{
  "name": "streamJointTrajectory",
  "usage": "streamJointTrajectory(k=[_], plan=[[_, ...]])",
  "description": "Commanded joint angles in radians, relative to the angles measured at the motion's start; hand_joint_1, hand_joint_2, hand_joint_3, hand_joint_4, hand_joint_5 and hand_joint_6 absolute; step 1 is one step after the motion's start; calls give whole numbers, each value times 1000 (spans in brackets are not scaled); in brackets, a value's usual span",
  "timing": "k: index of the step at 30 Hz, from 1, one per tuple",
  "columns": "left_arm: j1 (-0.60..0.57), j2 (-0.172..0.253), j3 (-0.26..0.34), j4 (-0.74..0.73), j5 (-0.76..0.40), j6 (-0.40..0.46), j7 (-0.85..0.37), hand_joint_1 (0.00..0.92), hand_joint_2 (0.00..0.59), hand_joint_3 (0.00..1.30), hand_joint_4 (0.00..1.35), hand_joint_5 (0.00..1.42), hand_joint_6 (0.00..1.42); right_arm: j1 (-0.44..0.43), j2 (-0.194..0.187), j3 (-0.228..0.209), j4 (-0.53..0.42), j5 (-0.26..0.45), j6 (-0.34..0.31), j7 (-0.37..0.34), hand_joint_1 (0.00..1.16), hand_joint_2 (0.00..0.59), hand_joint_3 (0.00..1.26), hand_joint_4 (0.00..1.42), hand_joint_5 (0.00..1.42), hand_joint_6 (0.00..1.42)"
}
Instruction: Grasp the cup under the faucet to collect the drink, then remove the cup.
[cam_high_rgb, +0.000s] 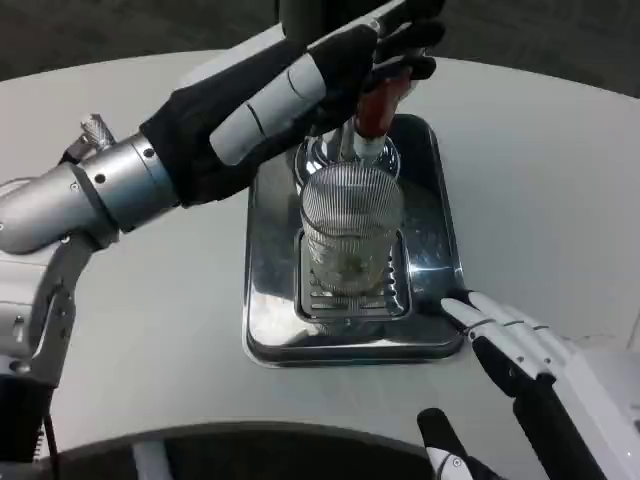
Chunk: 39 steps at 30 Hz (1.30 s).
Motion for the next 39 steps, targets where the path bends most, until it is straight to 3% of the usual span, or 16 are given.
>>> streamJointTrajectory(k=[1,8,17,27,33,39], plan=[[39,41,-25,-46,74,-129,-31,0,99,0,0,26,0,15,1,1,4,-6,3,-10,511,485,197,129,159,264],[42,105,-39,-60,220,-352,6,0,101,0,0,15,0,22,1,1,8,-4,2,-14,511,485,197,133,159,266],[41,157,-55,-65,333,-495,78,0,102,0,0,12,0,32,10,-1,13,5,13,-16,511,485,171,132,159,269],[67,186,-76,-84,362,-530,114,0,102,0,0,12,0,42,18,5,16,13,53,-5,513,461,103,84,121,270],[86,198,-81,-102,358,-523,131,0,105,0,0,11,0,21,32,11,26,10,110,21,519,408,38,23,55,218],[99,212,-78,-119,361,-521,149,0,106,0,0,11,0,-77,76,1,64,67,239,62,544,332,0,0,2,151]])
